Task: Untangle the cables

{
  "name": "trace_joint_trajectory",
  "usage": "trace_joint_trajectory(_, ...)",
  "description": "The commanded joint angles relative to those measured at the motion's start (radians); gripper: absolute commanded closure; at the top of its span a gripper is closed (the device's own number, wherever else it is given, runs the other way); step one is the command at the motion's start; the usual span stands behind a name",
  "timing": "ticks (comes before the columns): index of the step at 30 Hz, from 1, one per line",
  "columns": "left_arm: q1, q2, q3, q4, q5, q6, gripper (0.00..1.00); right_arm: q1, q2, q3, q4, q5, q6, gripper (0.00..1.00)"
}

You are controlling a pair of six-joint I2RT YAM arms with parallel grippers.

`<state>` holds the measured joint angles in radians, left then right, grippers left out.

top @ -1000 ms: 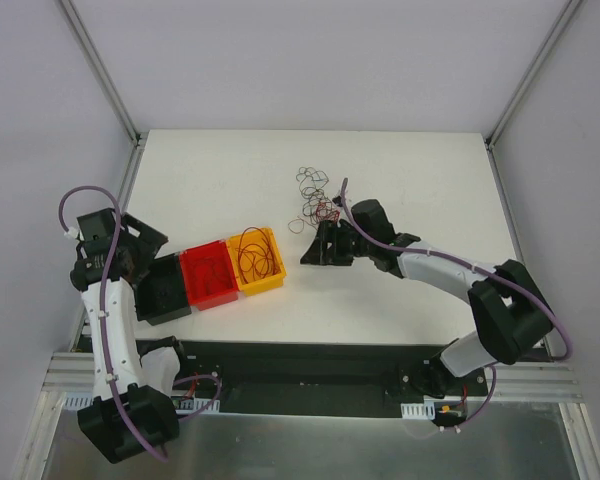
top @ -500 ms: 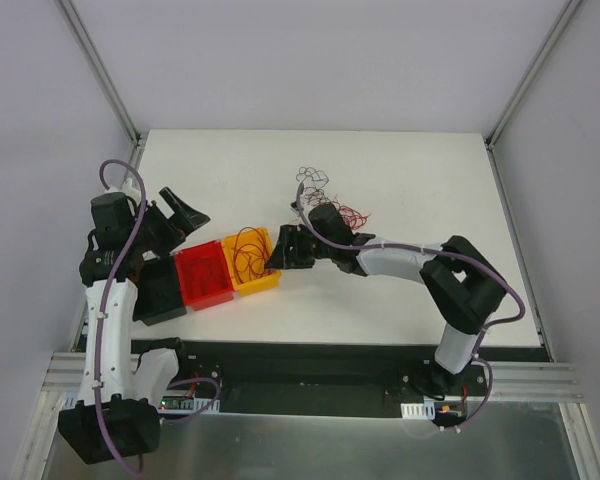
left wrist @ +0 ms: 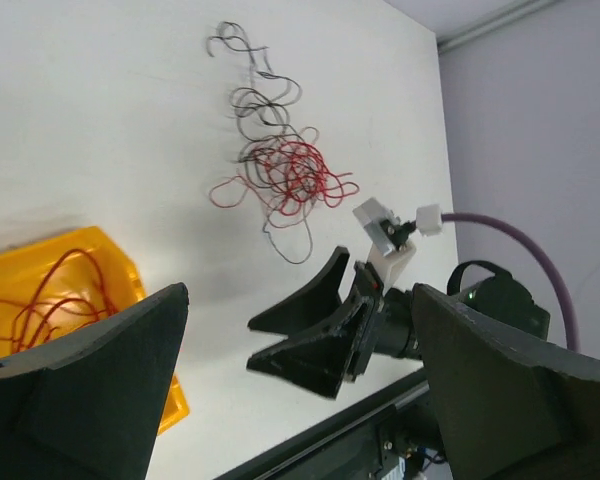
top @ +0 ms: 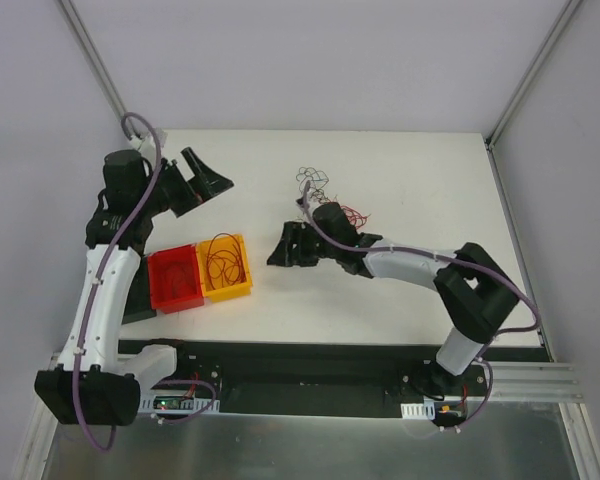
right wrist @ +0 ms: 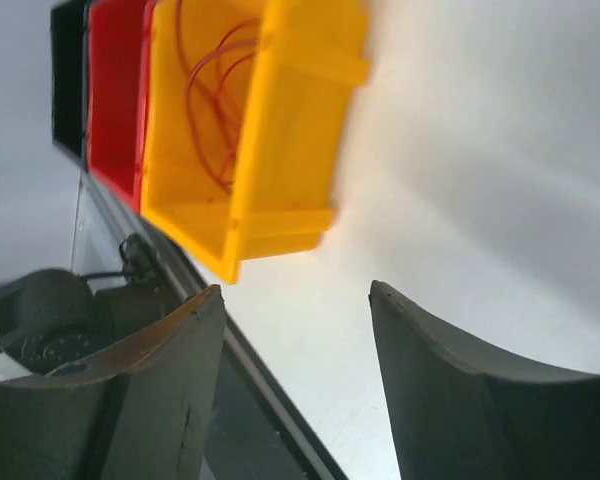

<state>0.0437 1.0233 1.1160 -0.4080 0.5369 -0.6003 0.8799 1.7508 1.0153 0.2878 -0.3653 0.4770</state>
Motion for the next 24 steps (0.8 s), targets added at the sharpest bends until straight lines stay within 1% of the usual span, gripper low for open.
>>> trace_joint_trajectory(1, -0.149, 0.130, 0.160, 0.090, -0.021, -0.020, 0.08, -0.126, -0.167, -0.055, -0.096, 0.091, -0.067, 0.37)
trace_joint_trajectory(5, -0.260, 0.291, 0.319, 0.090, -0.006, -0.003, 0.09, -0.267, -0.227, -0.070, -0.215, 0.132, -0.113, 0.37)
trace_joint_trajectory(8, -0.310, 0.385, 0.398, 0.080, 0.018, 0.045, 0.13, -0.353, -0.215, -0.032, -0.309, 0.173, -0.133, 0.39)
trace_joint_trajectory(10, -0.326, 0.418, 0.404, 0.066, 0.031, 0.091, 0.14, -0.395, -0.198, 0.002, -0.357, 0.204, -0.162, 0.40)
trace_joint_trajectory(14, -0.326, 0.439, 0.318, 0.060, 0.020, 0.157, 0.14, -0.449, -0.157, 0.083, -0.466, 0.291, -0.245, 0.40)
trace_joint_trajectory(18, -0.327, 0.442, 0.306, 0.044, 0.035, 0.175, 0.14, -0.466, -0.113, 0.156, -0.486, 0.290, -0.452, 0.41)
trace_joint_trajectory(20, -0.327, 0.448, 0.314, 0.043, 0.049, 0.181, 0.14, -0.470, -0.085, 0.189, -0.499, 0.316, -0.552, 0.40)
trace_joint_trajectory(21, -0.327, 0.448, 0.311, 0.044, 0.051, 0.181, 0.14, -0.479, -0.067, 0.215, -0.527, 0.321, -0.555, 0.40)
trace_joint_trajectory(22, -0.327, 0.449, 0.308, 0.044, 0.048, 0.181, 0.14, -0.501, -0.048, 0.242, -0.557, 0.304, -0.519, 0.40)
trace_joint_trajectory(24, -0.327, 0.458, 0.303, 0.044, 0.057, 0.175, 0.14, -0.547, -0.036, 0.253, -0.602, 0.286, -0.345, 0.39)
